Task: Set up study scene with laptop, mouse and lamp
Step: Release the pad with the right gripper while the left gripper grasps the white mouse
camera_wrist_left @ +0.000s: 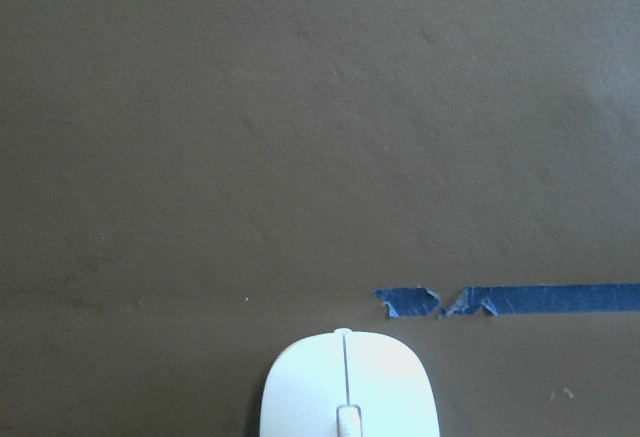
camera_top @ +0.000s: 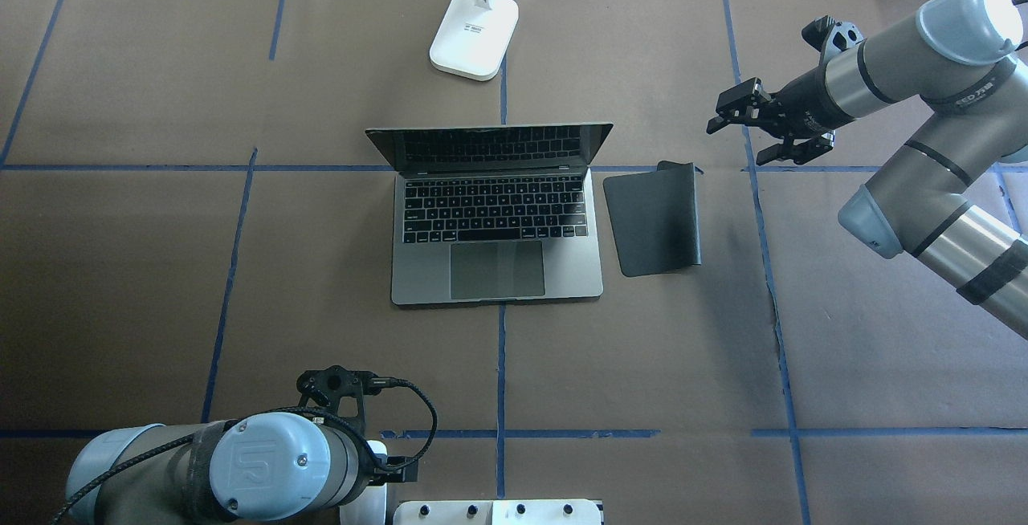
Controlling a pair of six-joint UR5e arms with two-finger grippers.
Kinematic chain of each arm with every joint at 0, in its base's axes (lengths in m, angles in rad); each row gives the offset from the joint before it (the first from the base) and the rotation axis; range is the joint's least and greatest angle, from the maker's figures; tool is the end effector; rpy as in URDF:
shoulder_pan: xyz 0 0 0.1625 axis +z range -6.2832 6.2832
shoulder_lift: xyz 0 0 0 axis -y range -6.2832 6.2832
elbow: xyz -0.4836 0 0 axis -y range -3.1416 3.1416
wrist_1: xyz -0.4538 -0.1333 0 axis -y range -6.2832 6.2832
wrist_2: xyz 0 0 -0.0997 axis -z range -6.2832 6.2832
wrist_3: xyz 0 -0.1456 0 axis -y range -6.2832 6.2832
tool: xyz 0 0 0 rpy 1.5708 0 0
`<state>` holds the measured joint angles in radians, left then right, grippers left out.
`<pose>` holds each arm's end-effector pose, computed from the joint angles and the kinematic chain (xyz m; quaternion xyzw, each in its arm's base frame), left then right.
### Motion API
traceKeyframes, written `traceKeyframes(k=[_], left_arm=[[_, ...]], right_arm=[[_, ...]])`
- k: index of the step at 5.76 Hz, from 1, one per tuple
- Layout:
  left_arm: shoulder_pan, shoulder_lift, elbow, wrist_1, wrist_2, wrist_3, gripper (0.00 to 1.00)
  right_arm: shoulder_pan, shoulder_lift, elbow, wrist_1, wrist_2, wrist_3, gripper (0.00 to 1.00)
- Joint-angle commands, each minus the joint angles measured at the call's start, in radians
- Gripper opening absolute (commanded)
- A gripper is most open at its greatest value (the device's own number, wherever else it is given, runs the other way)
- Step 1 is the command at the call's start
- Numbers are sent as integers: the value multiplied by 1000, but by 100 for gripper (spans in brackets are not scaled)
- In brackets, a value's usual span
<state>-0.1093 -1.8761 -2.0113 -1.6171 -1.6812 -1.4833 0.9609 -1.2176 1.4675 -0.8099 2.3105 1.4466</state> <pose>0.6351 -0.1877 0.3465 -0.0128 0.3883 0.0112 0.9214 -0.4014 -0.6358 0.4767 -0.0378 -0.5499 0.1715 0.8166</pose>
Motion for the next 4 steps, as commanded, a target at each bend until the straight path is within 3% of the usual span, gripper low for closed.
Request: traceKeyframes(k=[1,3,4], left_arm=[[-1,-3,16,-1,0,0,93],[0,-3,14,-1,-2,1,31],[-1,-3,5,0,-2,1,7]], right_arm=[[-1,1,0,0,0,0,100],[-1,1,0,0,-5,2,100],[-1,1,2,0,0,2,100]])
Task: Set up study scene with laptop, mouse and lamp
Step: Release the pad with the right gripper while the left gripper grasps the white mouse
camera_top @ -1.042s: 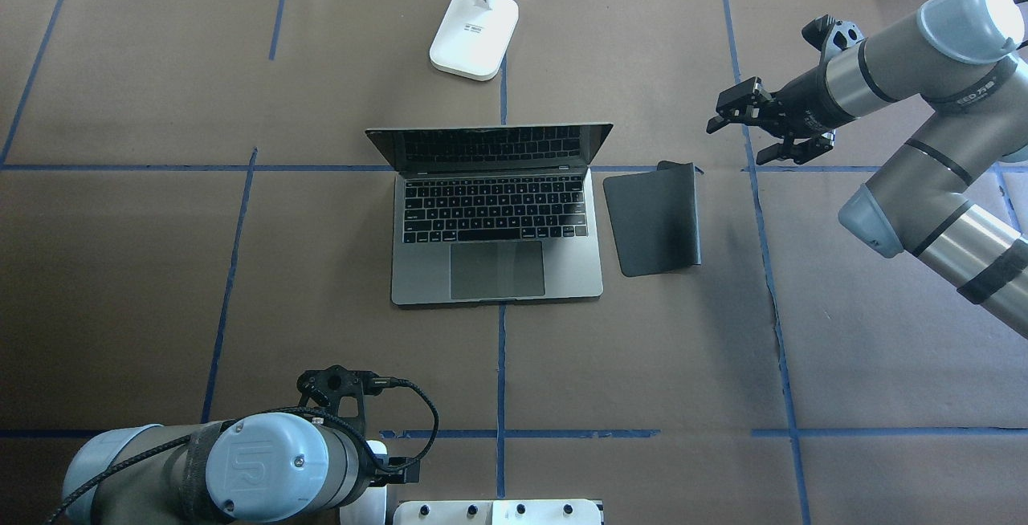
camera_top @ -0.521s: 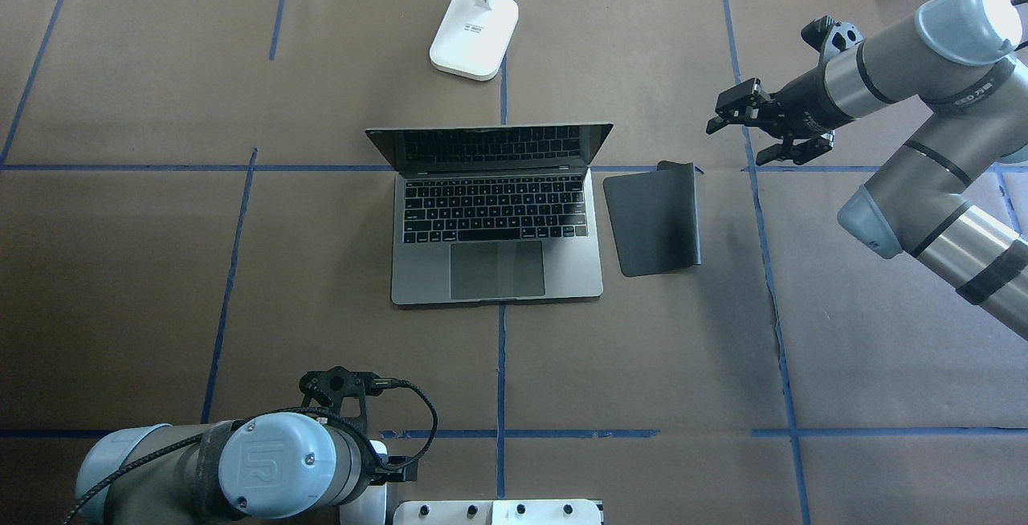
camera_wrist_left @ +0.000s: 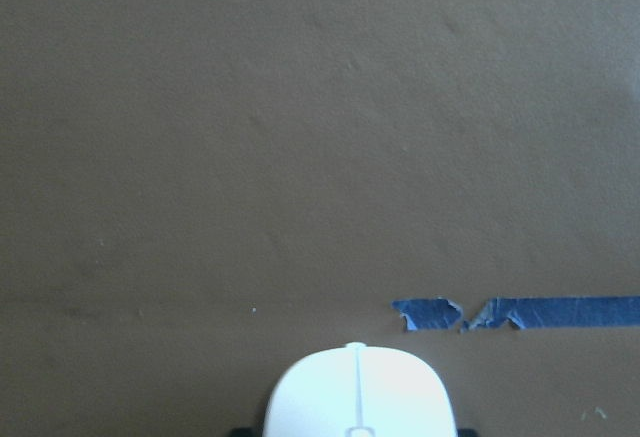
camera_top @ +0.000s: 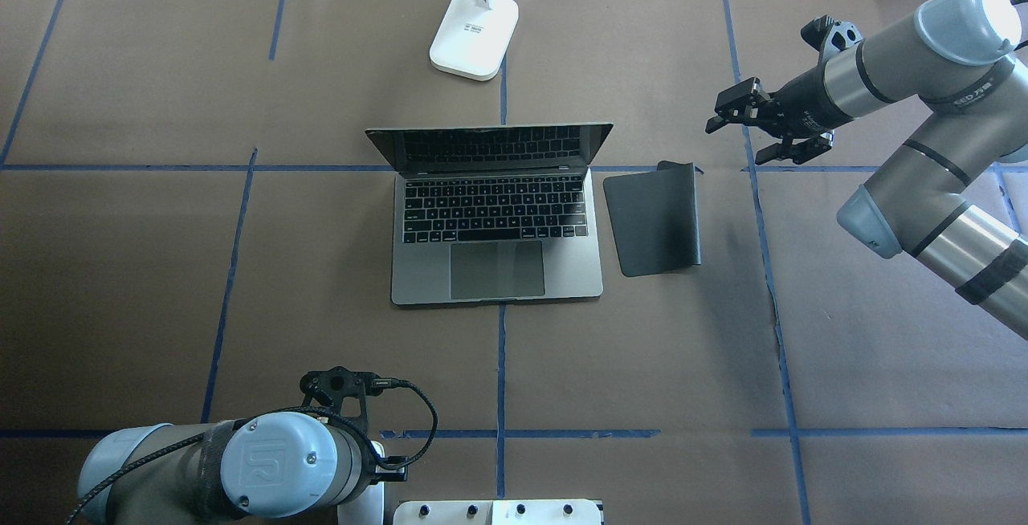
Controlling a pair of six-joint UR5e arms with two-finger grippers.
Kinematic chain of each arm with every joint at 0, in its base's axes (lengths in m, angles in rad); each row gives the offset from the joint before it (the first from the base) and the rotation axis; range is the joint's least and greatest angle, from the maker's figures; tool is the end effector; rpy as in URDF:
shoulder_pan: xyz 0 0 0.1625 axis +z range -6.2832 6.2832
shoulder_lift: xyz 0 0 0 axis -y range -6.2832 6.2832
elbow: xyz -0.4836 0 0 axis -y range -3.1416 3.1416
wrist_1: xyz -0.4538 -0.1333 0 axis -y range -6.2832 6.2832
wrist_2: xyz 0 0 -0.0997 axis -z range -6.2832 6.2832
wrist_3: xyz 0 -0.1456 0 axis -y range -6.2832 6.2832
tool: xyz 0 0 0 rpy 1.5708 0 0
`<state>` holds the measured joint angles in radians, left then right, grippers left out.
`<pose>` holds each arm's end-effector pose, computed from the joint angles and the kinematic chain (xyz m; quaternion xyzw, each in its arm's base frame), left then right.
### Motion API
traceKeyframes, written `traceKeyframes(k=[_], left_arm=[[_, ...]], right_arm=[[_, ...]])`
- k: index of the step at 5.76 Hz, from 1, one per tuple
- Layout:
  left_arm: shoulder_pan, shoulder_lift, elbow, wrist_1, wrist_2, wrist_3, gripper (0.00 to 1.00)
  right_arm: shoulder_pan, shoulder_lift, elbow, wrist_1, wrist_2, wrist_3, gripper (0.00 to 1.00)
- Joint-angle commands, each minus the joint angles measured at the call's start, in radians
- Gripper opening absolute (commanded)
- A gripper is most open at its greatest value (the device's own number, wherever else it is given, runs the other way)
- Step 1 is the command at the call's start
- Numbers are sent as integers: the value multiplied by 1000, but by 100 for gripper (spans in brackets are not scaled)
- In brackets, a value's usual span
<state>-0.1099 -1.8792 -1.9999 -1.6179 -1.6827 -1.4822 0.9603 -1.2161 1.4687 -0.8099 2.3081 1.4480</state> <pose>0.6387 -0.1882 0.3501 -0.0136 0.3850 0.0116 0.9228 -0.4018 -0.6361 0.4750 -0.0366 -0.5504 0.1719 0.8162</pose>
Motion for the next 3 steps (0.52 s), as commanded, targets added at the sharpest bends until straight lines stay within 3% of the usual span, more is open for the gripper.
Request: traceKeyframes(k=[1,3], left_arm=[[-14,-3,-17,3,1,2,4],[-68,-56,-19,12,3,14,3]], right_arm=[[1,3,7,0,8,0,100],[9,0,24,0,11,0,100]])
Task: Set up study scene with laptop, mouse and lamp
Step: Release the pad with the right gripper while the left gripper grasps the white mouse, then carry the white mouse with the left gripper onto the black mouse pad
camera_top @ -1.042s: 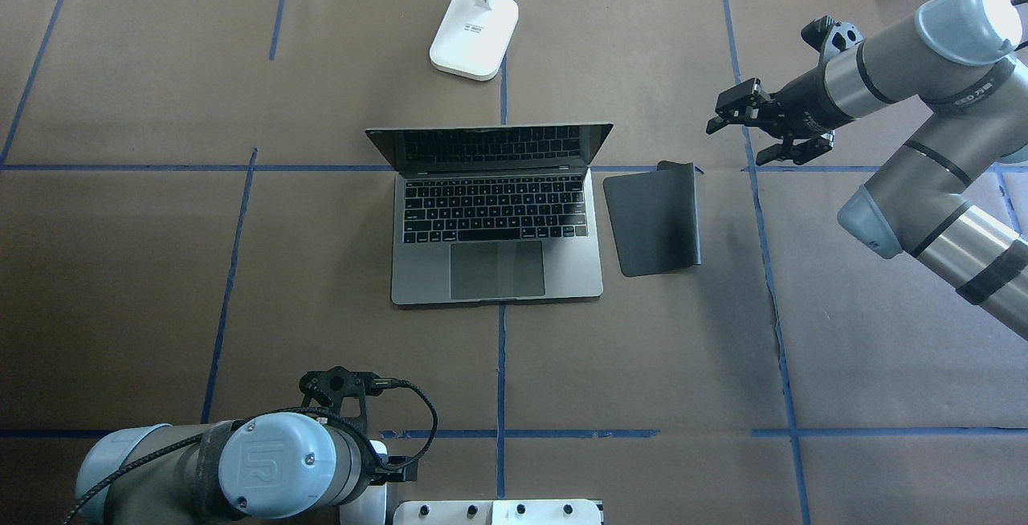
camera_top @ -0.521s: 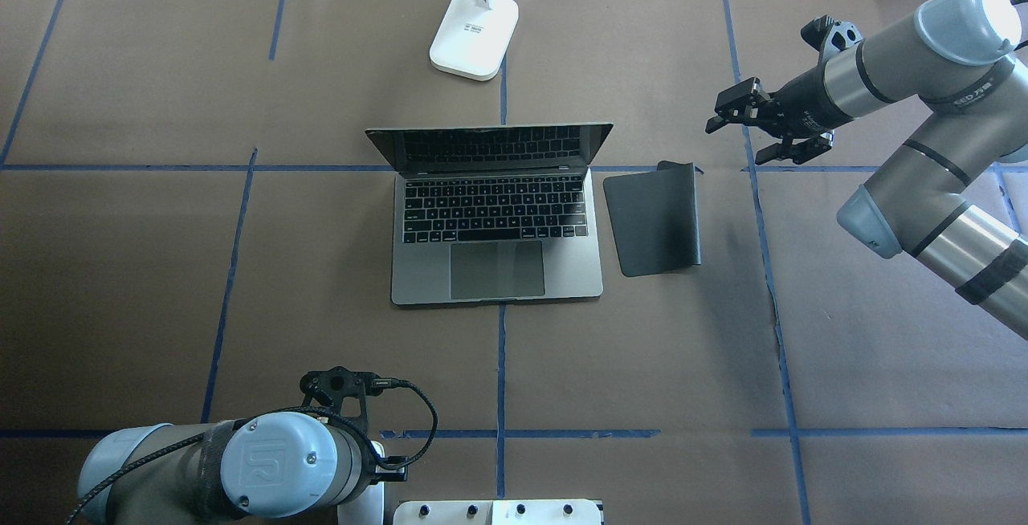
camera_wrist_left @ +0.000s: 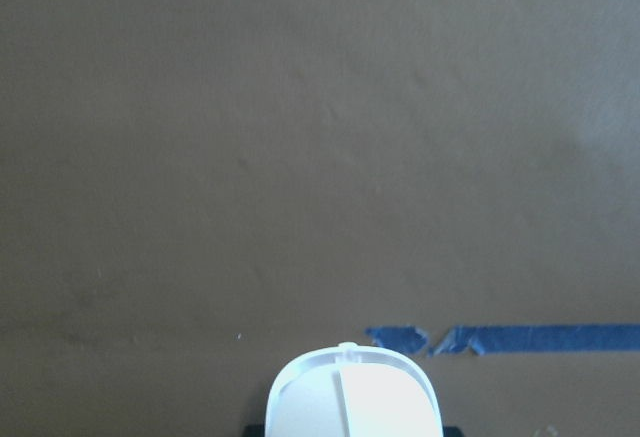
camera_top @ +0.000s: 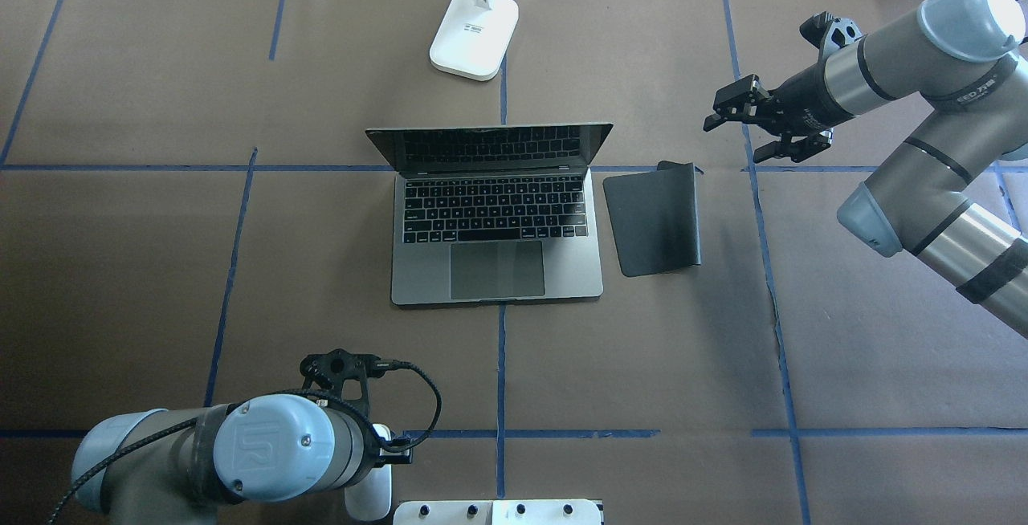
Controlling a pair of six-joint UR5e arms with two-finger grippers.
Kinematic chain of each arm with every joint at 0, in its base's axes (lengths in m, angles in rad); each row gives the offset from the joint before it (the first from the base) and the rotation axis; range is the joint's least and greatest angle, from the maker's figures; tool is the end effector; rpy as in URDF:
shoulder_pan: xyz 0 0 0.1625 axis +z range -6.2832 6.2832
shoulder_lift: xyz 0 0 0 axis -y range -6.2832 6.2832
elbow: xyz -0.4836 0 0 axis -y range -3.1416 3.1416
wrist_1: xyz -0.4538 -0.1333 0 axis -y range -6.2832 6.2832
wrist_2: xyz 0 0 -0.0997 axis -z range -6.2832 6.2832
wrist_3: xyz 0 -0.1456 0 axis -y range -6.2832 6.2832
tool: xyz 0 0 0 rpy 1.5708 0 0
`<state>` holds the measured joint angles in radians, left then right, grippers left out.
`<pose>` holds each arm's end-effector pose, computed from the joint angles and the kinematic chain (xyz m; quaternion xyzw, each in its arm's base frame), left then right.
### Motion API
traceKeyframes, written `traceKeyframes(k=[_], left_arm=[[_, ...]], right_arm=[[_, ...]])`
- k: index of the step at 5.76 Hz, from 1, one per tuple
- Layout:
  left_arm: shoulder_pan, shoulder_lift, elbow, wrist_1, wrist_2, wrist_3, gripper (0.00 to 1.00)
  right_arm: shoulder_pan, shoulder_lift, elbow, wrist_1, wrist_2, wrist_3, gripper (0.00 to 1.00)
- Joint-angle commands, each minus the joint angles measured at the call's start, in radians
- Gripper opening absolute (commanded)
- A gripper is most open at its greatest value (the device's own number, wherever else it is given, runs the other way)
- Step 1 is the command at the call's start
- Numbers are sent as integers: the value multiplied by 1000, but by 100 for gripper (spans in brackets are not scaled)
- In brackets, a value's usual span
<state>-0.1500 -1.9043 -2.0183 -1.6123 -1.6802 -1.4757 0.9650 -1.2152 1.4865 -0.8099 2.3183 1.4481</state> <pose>0.6296 -0.2139 0.3254 -0.0009 0.4023 -0.0033 0.9155 -0.3979 -0.6347 0.4634 -0.0340 -0.5575 0.1666 0.8126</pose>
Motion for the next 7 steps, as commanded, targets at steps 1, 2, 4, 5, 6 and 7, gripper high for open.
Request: traceKeyframes(k=[1,2,4,5,6,7], left_arm=[[-67,-98,9,9,2,49,4],[-92,-139,15,18,8,117,4],[-158,-360,197,12,7,173,4],[-175,-459,301,8,7,176,4],[-184,-523,376,2,8,179,4],[-201,-661,530,0,8,178,4]], right_arm=[[29,-33,38,-2,4,0,100],[72,-70,50,-2,24,0,100],[144,-154,70,2,27,-21,100],[179,-197,72,2,35,-116,100],[211,-217,72,0,52,-152,100],[254,-254,75,0,56,-187,100]])
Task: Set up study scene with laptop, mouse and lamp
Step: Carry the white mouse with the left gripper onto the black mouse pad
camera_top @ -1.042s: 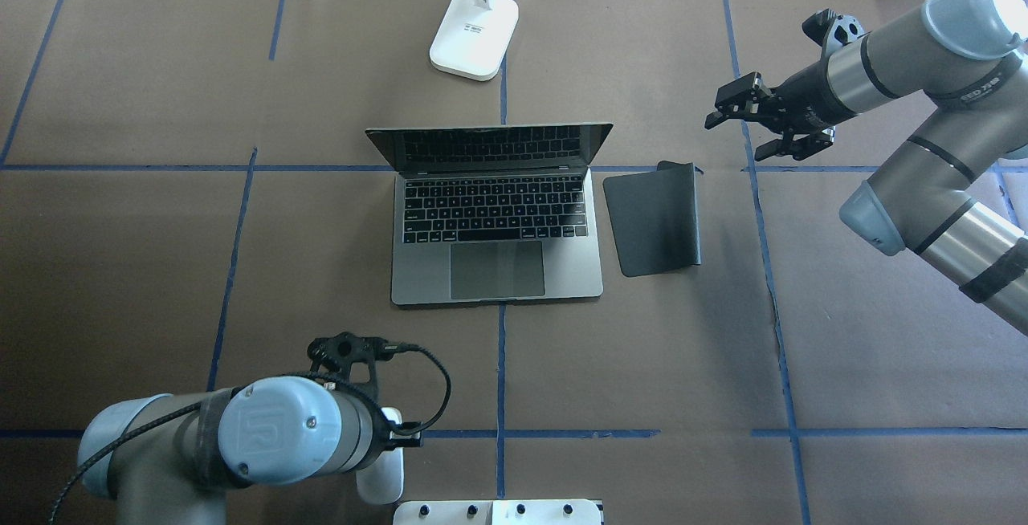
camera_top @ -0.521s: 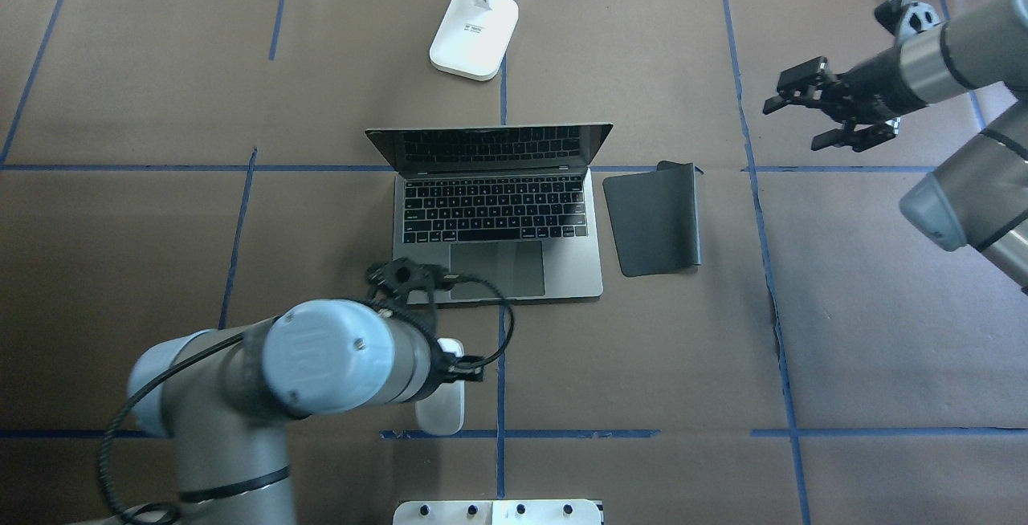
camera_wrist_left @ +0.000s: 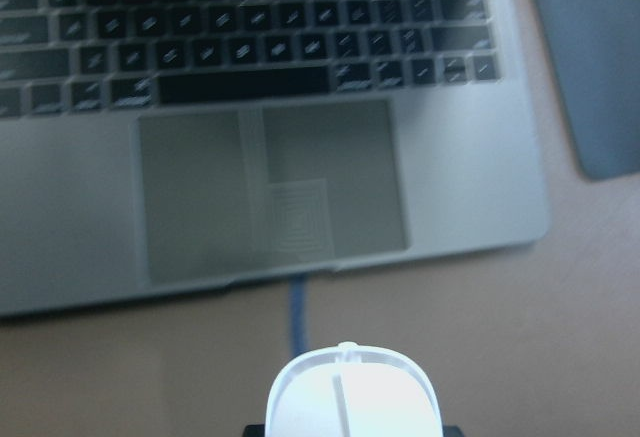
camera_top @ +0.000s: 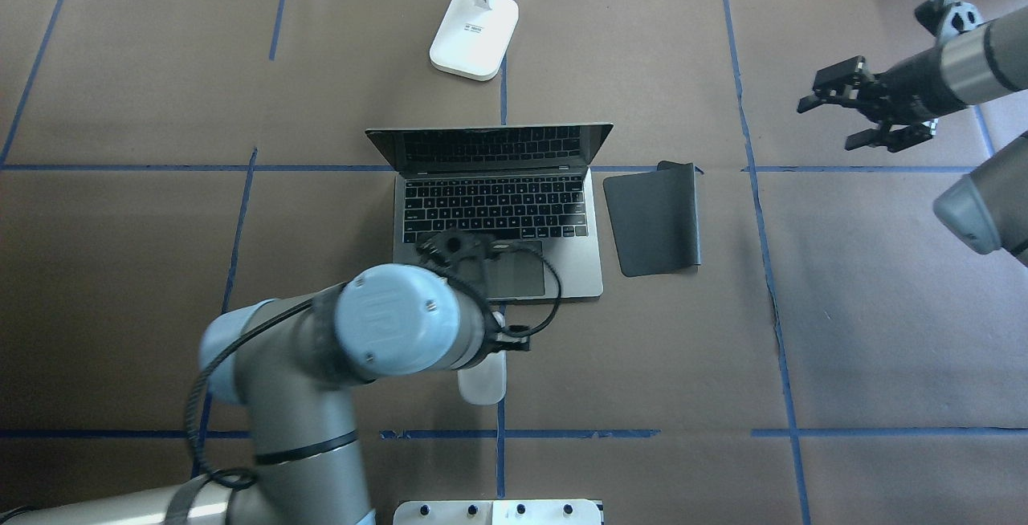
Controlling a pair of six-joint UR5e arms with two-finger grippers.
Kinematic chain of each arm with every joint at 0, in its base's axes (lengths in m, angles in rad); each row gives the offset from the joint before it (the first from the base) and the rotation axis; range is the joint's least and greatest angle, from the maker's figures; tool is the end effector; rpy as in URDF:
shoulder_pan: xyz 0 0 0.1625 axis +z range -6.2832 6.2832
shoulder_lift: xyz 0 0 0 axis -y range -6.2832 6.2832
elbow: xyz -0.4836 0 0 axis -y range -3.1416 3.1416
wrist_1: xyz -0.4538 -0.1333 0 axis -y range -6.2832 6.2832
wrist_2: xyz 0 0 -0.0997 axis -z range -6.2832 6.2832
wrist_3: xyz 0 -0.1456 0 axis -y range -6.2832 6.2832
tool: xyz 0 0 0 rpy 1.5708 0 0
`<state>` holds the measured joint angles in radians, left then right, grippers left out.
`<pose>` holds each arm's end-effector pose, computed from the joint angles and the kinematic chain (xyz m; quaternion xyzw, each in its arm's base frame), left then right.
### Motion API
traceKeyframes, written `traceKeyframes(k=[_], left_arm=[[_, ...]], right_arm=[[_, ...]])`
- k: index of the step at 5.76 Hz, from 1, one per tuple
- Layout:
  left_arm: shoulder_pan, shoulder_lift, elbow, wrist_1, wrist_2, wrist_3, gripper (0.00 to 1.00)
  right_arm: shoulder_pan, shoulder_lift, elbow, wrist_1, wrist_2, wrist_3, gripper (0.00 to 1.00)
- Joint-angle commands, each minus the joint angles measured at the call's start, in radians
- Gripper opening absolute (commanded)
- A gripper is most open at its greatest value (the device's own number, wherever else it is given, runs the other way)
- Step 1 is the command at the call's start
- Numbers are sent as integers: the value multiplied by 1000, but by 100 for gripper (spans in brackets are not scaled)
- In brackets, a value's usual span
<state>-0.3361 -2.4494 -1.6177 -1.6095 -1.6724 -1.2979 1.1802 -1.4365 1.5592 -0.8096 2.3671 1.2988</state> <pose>0.7360 -0.3827 0.1093 0.0959 0.4552 -0.0044 0.8852 -0.2232 -0.6187 0.5737 -0.0003 -0.5275 0.2165 0.8215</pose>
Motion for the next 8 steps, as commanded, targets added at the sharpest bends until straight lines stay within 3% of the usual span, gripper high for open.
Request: traceKeyframes(k=[1,2,3,4,6,8], left_arm=[[-23,-208,272,-57,0,3,4],[-29,-279,408,-134,14,47,4],[-38,-418,605,-159,31,58,4],[-44,-433,674,-240,43,60,4],[-61,-543,903,-369,102,62,4],[-87,-575,1036,-493,172,68,4]], right_arm=[[76,-63,1,-8,14,-134,100],[90,-77,-2,-10,26,-162,100],[90,-85,1,-10,26,-164,100],[87,-85,-4,-10,26,-162,100],[76,-84,-1,-10,27,-162,100],[75,-84,-4,-10,34,-162,100]])
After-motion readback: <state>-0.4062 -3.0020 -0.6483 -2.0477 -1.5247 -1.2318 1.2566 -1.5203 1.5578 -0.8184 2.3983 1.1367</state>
